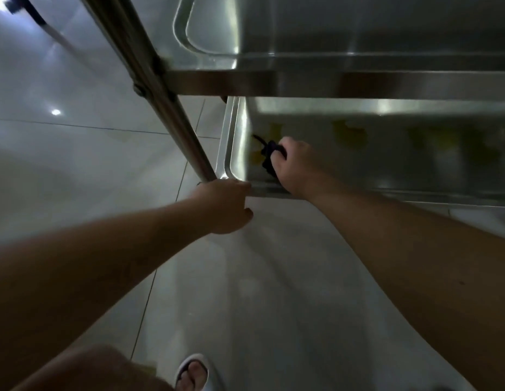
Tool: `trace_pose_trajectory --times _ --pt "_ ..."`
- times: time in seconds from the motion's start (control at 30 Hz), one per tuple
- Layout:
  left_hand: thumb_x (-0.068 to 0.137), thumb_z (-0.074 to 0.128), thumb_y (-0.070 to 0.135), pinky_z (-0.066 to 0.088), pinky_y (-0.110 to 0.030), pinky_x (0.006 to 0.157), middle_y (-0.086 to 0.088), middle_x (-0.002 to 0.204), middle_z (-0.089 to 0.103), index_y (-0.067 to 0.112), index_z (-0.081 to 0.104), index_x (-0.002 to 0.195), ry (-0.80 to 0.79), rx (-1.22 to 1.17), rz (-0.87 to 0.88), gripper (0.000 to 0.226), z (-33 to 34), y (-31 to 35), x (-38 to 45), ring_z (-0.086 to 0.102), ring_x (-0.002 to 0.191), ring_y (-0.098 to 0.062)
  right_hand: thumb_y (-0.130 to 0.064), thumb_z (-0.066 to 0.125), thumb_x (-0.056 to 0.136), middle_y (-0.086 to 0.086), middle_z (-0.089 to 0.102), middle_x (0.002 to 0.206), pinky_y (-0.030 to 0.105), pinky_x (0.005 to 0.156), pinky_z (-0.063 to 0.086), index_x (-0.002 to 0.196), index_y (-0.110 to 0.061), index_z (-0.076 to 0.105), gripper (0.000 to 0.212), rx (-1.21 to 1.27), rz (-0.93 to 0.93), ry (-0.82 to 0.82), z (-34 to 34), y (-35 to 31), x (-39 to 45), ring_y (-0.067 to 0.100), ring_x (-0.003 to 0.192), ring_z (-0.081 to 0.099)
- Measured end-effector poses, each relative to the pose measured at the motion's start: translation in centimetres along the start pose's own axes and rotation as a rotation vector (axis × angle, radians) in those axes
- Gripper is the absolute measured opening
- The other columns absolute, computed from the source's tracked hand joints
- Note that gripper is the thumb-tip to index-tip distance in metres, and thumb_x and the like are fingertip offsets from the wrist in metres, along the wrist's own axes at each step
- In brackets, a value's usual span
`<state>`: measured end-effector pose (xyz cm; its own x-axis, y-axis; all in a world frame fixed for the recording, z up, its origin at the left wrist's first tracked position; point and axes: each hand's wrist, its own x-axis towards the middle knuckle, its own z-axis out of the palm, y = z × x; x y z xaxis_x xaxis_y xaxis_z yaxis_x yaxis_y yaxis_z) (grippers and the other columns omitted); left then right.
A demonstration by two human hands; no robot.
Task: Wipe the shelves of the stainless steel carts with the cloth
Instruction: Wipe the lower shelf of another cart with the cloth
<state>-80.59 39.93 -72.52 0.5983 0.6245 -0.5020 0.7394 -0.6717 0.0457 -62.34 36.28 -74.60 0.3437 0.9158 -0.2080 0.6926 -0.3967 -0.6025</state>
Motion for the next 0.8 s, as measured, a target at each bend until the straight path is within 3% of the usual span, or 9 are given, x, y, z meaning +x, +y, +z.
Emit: trace_pose_trajectory --times 0.17,0.23,0.3,0.37,0.43,0.5,0.6,0.7,0.8 --pt "0.103 0.061 0.038 0.058 -0.040 0.101 -0.006 0.139 0.064 0.027 0.061 0.141 -0.025 -0.200 -0.037 0.040 2.6 -4.0 -0.2 0.065 0.123 -0.027 -0.040 0.048 0.104 0.014 0.058 0.114 0.045 0.086 0.052 0.119 -0.014 0.064 0.034 0.007 -0.130 0.149 2.9 -1.8 2.7 0.036 0.100 0.060" --pt "0.104 0.061 0.038 0.052 -0.028 0.094 -0.001 0.137 0.065 0.029 0.065 0.137 -0.030 -0.257 -0.066 0.034 3.6 -5.9 -0.2 0.064 0.115 -0.018 -0.041 0.047 0.105 0.013 0.059 0.118 0.040 0.081 0.047 0.121 -0.016 0.064 0.034 -0.041 -0.210 0.170 4.1 -2.5 3.6 0.034 0.102 0.059" --pt "0.104 0.061 0.048 0.047 -0.026 0.089 0.002 0.132 0.067 0.028 0.066 0.134 -0.051 -0.306 -0.158 0.037 4.6 -7.6 -0.4 0.061 0.108 -0.012 -0.043 0.045 0.105 0.010 0.059 0.123 0.040 0.083 0.044 0.124 -0.017 0.062 0.036 -0.123 -0.280 0.168 5.4 -3.2 4.3 0.032 0.107 0.057" --pt "0.093 0.066 0.064 0.049 -0.030 0.088 0.004 0.129 0.063 0.027 0.059 0.137 -0.031 -0.515 -0.280 0.058 5.1 -9.0 -0.7 0.060 0.111 -0.013 -0.045 0.041 0.107 0.004 0.056 0.143 0.042 0.097 0.038 0.138 -0.022 0.058 0.042 -0.213 -0.314 0.067 6.9 -3.8 4.8 0.031 0.126 0.052" --pt "0.077 0.072 0.069 0.052 -0.028 0.084 0.006 0.130 0.058 0.027 0.051 0.140 0.103 -0.782 -0.324 0.079 5.1 -9.4 -0.9 0.060 0.116 -0.015 -0.048 0.030 0.111 -0.010 0.037 0.166 0.044 0.119 0.022 0.157 -0.033 0.043 0.050 -0.292 -0.341 -0.148 8.4 -3.8 5.0 0.024 0.152 0.031" --pt "0.083 0.078 0.057 0.053 -0.031 0.091 0.007 0.128 0.061 0.031 0.053 0.136 0.273 -0.928 -0.235 0.064 5.0 -8.8 -0.5 0.061 0.119 -0.013 -0.048 0.023 0.112 -0.018 0.022 0.172 0.044 0.128 0.007 0.163 -0.038 0.032 0.052 -0.331 -0.378 -0.241 9.3 -3.0 5.0 0.017 0.160 0.013" --pt "0.093 0.079 0.034 0.053 -0.030 0.089 0.004 0.111 0.069 0.026 0.065 0.118 0.410 -1.138 -0.109 0.030 4.7 -7.1 1.5 0.067 0.103 -0.007 -0.048 0.026 0.112 -0.015 0.025 0.172 0.043 0.129 0.009 0.162 -0.038 0.034 0.052 -0.352 -0.369 -0.139 9.2 -0.6 4.9 0.019 0.160 0.018" --pt "0.083 0.076 0.028 0.048 -0.029 0.080 -0.010 0.094 0.069 0.007 0.072 0.097 0.434 -1.345 -0.083 0.025 4.0 -6.4 3.1 0.063 0.087 -0.014 -0.044 0.033 0.110 -0.006 0.037 0.168 0.044 0.126 0.022 0.157 -0.030 0.046 0.051 -0.398 -0.246 0.069 7.2 4.1 3.8 0.028 0.153 0.034" --pt "0.082 0.066 0.020 0.051 -0.025 0.074 -0.006 0.078 0.070 0.017 0.068 0.075 0.485 -1.362 -0.065 0.008 4.3 -6.5 3.7 0.065 0.079 -0.016 -0.039 0.034 0.107 0.007 0.047 0.161 0.053 0.118 0.033 0.147 -0.018 0.057 0.051 -0.398 0.018 0.372 3.7 10.1 2.3 0.039 0.142 0.045"
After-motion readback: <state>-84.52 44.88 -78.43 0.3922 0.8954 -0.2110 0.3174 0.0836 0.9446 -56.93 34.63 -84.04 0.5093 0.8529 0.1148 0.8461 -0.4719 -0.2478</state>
